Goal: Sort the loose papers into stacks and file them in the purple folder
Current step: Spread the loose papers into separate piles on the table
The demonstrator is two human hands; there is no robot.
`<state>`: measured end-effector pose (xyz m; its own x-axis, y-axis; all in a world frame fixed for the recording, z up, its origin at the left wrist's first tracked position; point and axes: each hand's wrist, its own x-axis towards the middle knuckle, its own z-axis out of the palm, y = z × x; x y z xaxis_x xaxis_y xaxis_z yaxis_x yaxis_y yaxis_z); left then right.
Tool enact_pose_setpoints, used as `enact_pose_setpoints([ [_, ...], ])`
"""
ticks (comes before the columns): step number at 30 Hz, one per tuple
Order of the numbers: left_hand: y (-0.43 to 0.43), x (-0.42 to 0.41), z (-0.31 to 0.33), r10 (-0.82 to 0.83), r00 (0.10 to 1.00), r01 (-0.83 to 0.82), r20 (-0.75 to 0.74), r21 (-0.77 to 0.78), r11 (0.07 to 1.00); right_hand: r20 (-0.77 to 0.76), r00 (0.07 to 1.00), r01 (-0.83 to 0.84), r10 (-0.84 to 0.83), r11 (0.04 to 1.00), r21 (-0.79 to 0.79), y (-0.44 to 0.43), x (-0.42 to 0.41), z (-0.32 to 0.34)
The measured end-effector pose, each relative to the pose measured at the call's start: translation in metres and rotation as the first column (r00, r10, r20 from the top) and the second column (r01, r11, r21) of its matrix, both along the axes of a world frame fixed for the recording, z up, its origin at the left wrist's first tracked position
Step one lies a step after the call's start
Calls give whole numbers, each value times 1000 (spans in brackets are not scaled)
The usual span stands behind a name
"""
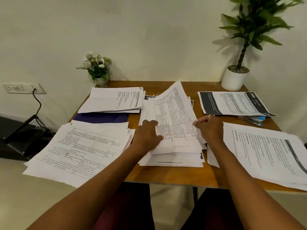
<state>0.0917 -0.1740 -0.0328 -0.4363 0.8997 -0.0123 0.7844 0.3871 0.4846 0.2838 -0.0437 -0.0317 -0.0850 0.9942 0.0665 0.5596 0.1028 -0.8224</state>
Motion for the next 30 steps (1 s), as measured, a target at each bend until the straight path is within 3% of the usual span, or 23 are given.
enact_pose_setpoints([
  [5, 9, -10, 5, 69, 988, -70, 136, 5, 998, -99, 995, -14, 16, 1000, 23, 1, 11, 11],
  [9, 11, -10, 19, 126, 959, -148, 255, 70, 987, -305, 949, -103, 73, 991, -82, -3, 17, 26],
  [13, 9, -9, 43, 137, 849, -257, 510, 172, 951, -513, 856, -227, 72, 943, -245, -7, 20, 34],
  [17, 2, -15, 71, 82, 785, -294, 614, 253, 922, -604, 774, -427, 191, 861, -277, -20, 14, 44],
  [21, -15, -51, 93, 43, 859, -152, 510, 174, 973, -739, 623, -586, 255, 778, -225, -32, 3, 56],
  [24, -36, -88, 106, -136, 963, 154, 231, -62, 986, -854, 508, -582, 116, 776, -241, -38, -9, 65],
  [27, -54, -117, 117, -229, 971, 240, 73, -250, 938, -824, 543, -618, 161, 741, -262, -46, -23, 65],
  [30, -66, -145, 127, -215, 976, 217, 41, -320, 922, -763, 581, -690, 282, 668, -279, -63, -45, 62],
])
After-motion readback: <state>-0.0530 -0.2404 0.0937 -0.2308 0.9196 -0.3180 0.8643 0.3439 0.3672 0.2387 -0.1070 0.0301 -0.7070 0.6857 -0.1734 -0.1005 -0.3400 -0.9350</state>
